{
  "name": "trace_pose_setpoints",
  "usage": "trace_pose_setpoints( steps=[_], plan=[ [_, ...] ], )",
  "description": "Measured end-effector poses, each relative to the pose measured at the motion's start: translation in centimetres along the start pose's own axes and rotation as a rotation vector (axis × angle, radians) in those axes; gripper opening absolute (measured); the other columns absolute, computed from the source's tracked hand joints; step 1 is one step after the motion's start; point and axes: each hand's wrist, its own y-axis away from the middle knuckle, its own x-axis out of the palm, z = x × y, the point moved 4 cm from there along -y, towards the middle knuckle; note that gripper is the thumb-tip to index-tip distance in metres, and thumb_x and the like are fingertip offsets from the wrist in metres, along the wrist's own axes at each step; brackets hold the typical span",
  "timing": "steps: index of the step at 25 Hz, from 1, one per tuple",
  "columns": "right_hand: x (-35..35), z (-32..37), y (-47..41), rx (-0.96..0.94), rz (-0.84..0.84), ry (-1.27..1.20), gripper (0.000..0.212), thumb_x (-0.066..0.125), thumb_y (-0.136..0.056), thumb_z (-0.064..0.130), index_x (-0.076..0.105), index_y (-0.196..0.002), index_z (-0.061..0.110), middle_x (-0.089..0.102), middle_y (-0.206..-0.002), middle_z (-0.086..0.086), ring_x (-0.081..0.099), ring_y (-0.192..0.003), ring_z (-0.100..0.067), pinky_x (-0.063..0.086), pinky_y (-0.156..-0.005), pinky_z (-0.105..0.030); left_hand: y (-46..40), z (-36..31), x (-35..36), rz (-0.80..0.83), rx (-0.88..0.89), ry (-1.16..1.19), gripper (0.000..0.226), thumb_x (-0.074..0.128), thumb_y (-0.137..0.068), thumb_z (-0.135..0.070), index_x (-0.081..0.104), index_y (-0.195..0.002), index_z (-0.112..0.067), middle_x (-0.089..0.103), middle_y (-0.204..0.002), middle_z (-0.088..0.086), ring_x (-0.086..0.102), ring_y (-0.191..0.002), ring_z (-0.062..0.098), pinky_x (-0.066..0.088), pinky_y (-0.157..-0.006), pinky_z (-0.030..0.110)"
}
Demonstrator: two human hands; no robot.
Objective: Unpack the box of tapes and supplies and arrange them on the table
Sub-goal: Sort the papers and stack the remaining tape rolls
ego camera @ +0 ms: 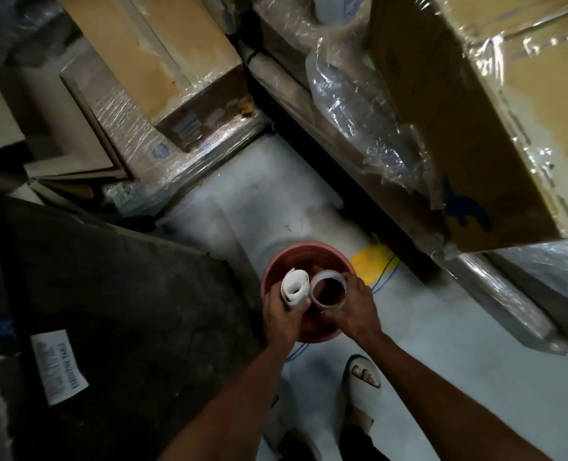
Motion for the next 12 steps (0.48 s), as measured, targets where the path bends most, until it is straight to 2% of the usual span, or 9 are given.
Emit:
trace_pose_setpoints(
  steps=[3,6,8,10,12],
  plan=[
    [0.4,-0.4,-0.1,-0.008,0.011,0.027,0.082,0.083,-0.068,0.032,0.045,-0.139,0.016,0.054,-0.135,-0.009,0.052,-0.121,-0.032,0.048,-0.092,-0.038,-1.9,4.2,1.4,0.013,-0.042,-0.039,0.066,0.081,-0.059,-0.039,0.056,-0.119,-0.03,0.062,-0.125,0.003,0.062,-0.113,0.024,0.052,-0.098,0.044],
    [0.1,-0.4,1.0,0.002,0.033,0.007,0.065,0.076,-0.074,0.023,0.052,-0.134,0.013,0.061,-0.126,-0.011,0.056,-0.114,-0.032,0.044,-0.085,-0.03,-0.9,3.8,0.9,0.025,-0.047,-0.038,0.058,0.081,-0.067,-0.019,0.059,-0.121,-0.017,0.062,-0.123,0.014,0.063,-0.111,0.032,0.052,-0.097,0.05],
    [-0.8,0.5,2.0,-0.017,0.037,-0.006,0.057,0.071,-0.077,0.024,0.055,-0.132,0.015,0.064,-0.125,-0.009,0.058,-0.113,-0.029,0.042,-0.083,-0.025,0.7,1.4,-0.3,0.054,-0.056,-0.048,0.045,0.076,-0.08,-0.004,0.06,-0.122,-0.006,0.063,-0.118,0.014,0.063,-0.109,0.033,0.053,-0.096,0.047],
    [-1.8,1.8,3.2,-0.046,0.037,-0.004,0.048,0.065,-0.08,0.021,0.058,-0.127,0.016,0.065,-0.124,-0.007,0.06,-0.108,-0.024,0.04,-0.079,-0.022,2.0,-0.3,-1.3,0.045,-0.059,-0.06,0.033,0.069,-0.087,-0.002,0.063,-0.119,-0.005,0.065,-0.111,0.012,0.064,-0.106,0.031,0.053,-0.091,0.038],
    [-3.3,3.8,4.8,-0.059,0.022,-0.018,0.042,0.062,-0.086,0.014,0.059,-0.127,0.015,0.064,-0.126,-0.008,0.061,-0.109,-0.025,0.043,-0.083,-0.024,3.5,-2.3,-2.8,0.016,-0.047,-0.064,0.024,0.066,-0.09,-0.003,0.066,-0.114,-0.004,0.069,-0.107,0.013,0.066,-0.103,0.029,0.049,-0.082,0.027]
  ],
)
